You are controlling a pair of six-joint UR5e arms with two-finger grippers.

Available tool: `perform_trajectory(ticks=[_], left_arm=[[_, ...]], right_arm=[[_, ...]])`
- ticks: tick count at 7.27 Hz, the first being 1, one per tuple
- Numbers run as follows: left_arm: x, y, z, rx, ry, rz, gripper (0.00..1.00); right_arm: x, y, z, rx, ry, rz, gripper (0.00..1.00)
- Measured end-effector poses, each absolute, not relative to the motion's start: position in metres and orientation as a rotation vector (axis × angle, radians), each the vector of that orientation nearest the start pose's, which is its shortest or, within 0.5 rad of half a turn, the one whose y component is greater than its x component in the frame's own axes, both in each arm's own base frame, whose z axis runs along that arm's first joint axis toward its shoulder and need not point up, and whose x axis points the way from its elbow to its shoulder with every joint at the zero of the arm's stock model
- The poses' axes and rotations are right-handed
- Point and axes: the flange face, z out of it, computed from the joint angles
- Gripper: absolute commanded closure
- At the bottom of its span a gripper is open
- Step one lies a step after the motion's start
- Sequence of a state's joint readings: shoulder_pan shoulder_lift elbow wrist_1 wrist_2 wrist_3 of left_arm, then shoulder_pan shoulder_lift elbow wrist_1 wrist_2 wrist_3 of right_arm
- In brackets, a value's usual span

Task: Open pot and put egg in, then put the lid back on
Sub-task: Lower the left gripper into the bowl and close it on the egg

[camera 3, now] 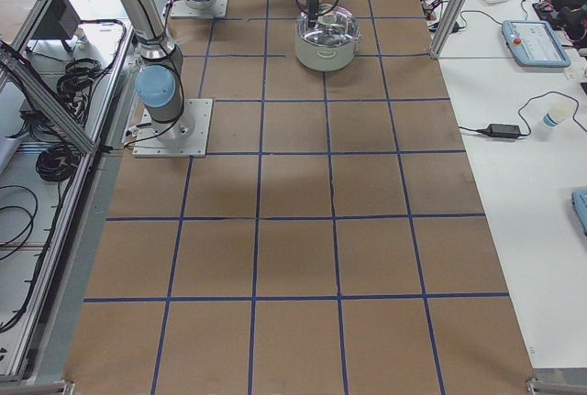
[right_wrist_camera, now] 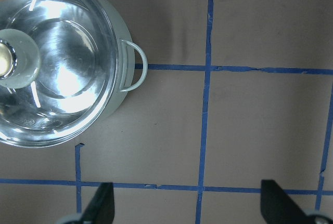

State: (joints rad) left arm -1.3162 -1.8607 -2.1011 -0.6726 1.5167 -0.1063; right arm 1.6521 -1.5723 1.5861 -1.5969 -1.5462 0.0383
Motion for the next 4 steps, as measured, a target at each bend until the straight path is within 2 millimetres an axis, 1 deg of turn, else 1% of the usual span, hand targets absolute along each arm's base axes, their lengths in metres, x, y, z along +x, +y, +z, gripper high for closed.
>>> perform_trajectory(ticks=[1, 2, 3, 4], left_arm=[[-0.0093, -0.5151, 0.1909, -0.568, 3.137, -0.129, 0.18], [-0.0093, -0.5154, 0.1907, -0.566, 3.138, -0.129, 0.23], [-0.0091, -0.5160, 0.1906, -0.561, 3.139, -0.129, 0.34], [-0.0090, -0.5163, 0.1900, -0.558, 3.139, -0.127, 0.40]], right_arm=[[0.1753, -0.4798, 0.4837, -0.067, 3.116, -0.017, 0.01], [0.1753, -0.4798, 0.4837, -0.067, 3.116, -0.017, 0.01], [0.1753, -0.4798, 0.4837, -0.067, 3.116, -0.017, 0.01], [0.1753, -0.4798, 0.4838, -0.067, 3.116, -0.017, 0.01]])
